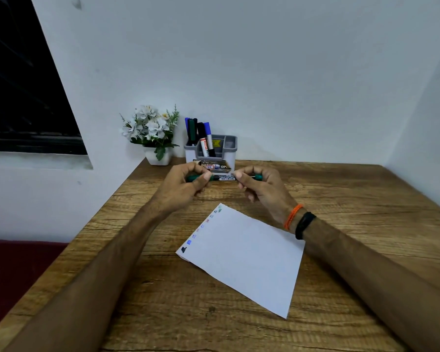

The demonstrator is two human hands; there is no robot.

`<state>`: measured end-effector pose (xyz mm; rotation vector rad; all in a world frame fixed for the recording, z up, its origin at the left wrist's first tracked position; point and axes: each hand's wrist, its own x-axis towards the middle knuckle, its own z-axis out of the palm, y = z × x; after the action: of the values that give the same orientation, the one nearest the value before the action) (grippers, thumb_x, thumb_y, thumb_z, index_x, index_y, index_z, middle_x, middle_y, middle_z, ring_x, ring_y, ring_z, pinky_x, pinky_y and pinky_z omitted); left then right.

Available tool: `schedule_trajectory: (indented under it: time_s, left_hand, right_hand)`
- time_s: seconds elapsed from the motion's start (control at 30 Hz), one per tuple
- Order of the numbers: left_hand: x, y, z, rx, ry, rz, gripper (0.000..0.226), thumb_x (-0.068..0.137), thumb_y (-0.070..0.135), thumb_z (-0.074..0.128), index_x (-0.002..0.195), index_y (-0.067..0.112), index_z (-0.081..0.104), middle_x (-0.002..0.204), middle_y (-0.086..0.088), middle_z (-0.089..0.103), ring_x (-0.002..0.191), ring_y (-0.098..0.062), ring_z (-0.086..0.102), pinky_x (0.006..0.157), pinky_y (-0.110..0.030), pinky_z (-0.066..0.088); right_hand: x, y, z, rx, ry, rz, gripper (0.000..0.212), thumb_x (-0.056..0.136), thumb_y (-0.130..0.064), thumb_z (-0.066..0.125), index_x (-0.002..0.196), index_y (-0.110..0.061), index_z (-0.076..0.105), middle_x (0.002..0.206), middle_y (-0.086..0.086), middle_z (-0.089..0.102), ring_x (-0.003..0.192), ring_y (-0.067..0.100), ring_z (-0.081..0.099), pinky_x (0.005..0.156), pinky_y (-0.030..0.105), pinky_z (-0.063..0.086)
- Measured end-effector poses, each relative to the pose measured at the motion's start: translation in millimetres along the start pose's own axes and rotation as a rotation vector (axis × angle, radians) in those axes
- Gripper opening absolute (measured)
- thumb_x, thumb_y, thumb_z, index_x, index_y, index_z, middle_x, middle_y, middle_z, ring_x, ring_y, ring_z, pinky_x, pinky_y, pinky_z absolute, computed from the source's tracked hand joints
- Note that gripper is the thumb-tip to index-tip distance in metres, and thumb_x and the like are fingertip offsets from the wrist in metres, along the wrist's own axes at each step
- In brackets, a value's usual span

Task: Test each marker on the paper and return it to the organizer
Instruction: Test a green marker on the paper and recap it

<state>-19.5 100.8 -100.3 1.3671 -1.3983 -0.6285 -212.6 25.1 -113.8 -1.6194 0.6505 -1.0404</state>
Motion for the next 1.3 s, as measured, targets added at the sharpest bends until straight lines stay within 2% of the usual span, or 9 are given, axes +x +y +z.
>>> schedule_trajectory:
  time_s: [0.33, 0.5, 0.63, 0.7, 0.77, 0.87, 0.93, 1.13, 1.3]
  left_hand:
    - [3.1, -7.9, 9.5, 0.108, 0.061, 0.050, 0.006, 0.095, 0.018, 0.055, 0.089, 0.019, 0.057, 0.071, 0.004, 0.057, 0.064, -0.012, 0.050, 0.063, -0.031, 0.042]
    - [3.2, -5.8, 6.3, 0.107, 0.016, 0.063, 0.008, 0.095, 0.016, 0.056, 0.098, 0.009, 0.059, 0.075, 0.000, 0.058, 0.068, -0.014, 0.053, 0.065, -0.035, 0.047]
    - [3.0, 0.6, 7.0, -0.046, 0.111, 0.040, 0.022, 0.087, 0.007, 0.065, 0.106, 0.005, 0.055, 0.092, -0.003, 0.064, 0.076, -0.009, 0.064, 0.065, -0.019, 0.054]
    - [2.4, 4.8, 5.1, -0.187, 0.219, 0.000, 0.039, 0.079, 0.002, 0.073, 0.110, 0.006, 0.050, 0.097, -0.006, 0.066, 0.081, -0.008, 0.068, 0.065, -0.017, 0.055]
    - [1.9, 9.1, 3.9, -0.242, 0.295, 0.005, 0.049, 0.073, 0.001, 0.077, 0.111, 0.008, 0.047, 0.086, -0.004, 0.068, 0.076, -0.007, 0.070, 0.065, -0.017, 0.055]
    - [0.5, 15.8, 8.6, -0.245, 0.297, 0.046, 0.054, 0.070, 0.004, 0.081, 0.112, 0.011, 0.047, 0.076, 0.000, 0.069, 0.071, -0.003, 0.070, 0.067, -0.017, 0.055]
    - [0.4, 16.8, 11.8, -0.242, 0.278, 0.079, 0.057, 0.069, 0.006, 0.082, 0.113, 0.013, 0.047, 0.078, -0.001, 0.071, 0.073, -0.005, 0.070, 0.068, -0.017, 0.054]
    - [0.2, 18.1, 13.5, -0.180, 0.253, 0.111, 0.065, 0.067, 0.011, 0.084, 0.119, 0.013, 0.044, 0.083, -0.002, 0.071, 0.076, -0.008, 0.071, 0.071, -0.018, 0.055]
    - [3.3, 0.3, -0.1, -0.030, 0.207, 0.023, 0.060, 0.070, 0.038, 0.077, 0.118, 0.017, 0.048, 0.098, 0.004, 0.071, 0.095, -0.014, 0.069, 0.074, -0.022, 0.053]
  right_hand:
    - [0.4, 5.5, 4.3, -0.045, -0.051, -0.028, 0.010, 0.097, -0.017, 0.060, 0.089, -0.011, 0.062, 0.070, 0.001, 0.057, 0.044, 0.003, 0.042, 0.042, 0.019, 0.035]
    - [2.1, 1.8, -2.1, -0.081, -0.084, -0.009, 0.012, 0.097, -0.018, 0.061, 0.095, -0.006, 0.063, 0.074, 0.002, 0.062, 0.050, 0.006, 0.049, 0.045, 0.021, 0.041]
    - [8.8, -3.7, -5.9, -0.188, -0.023, -0.084, 0.011, 0.088, -0.014, 0.072, 0.095, -0.006, 0.069, 0.082, 0.002, 0.069, 0.067, 0.008, 0.063, 0.062, 0.026, 0.053]
    - [9.3, -5.1, -2.8, -0.320, -0.012, -0.152, 0.021, 0.081, -0.014, 0.080, 0.098, -0.013, 0.069, 0.084, -0.004, 0.074, 0.074, 0.006, 0.069, 0.071, 0.026, 0.055]
    - [5.8, -10.5, 2.5, -0.448, -0.044, -0.225, 0.044, 0.078, -0.016, 0.083, 0.117, -0.023, 0.063, 0.081, -0.007, 0.075, 0.077, 0.003, 0.070, 0.075, 0.027, 0.056]
    - [0.7, -21.7, 9.3, -0.617, -0.119, -0.357, 0.090, 0.076, -0.017, 0.080, 0.148, -0.043, 0.031, 0.076, -0.011, 0.073, 0.076, -0.003, 0.067, 0.074, 0.009, 0.046]
    - [-0.2, -24.7, 12.2, -0.694, -0.151, -0.424, 0.104, 0.076, -0.017, 0.081, 0.153, -0.046, 0.016, 0.075, -0.012, 0.072, 0.073, -0.005, 0.065, 0.070, 0.003, 0.040]
    - [1.0, -21.6, 11.6, -0.706, -0.166, -0.446, 0.103, 0.076, -0.020, 0.080, 0.152, -0.048, 0.016, 0.075, -0.012, 0.073, 0.070, 0.003, 0.068, 0.066, 0.011, 0.044]
    - [16.8, -30.1, 13.0, -0.649, -0.120, -0.408, 0.101, 0.075, -0.019, 0.084, 0.151, -0.043, 0.021, 0.072, -0.009, 0.073, 0.060, -0.004, 0.065, 0.069, 0.013, 0.050]
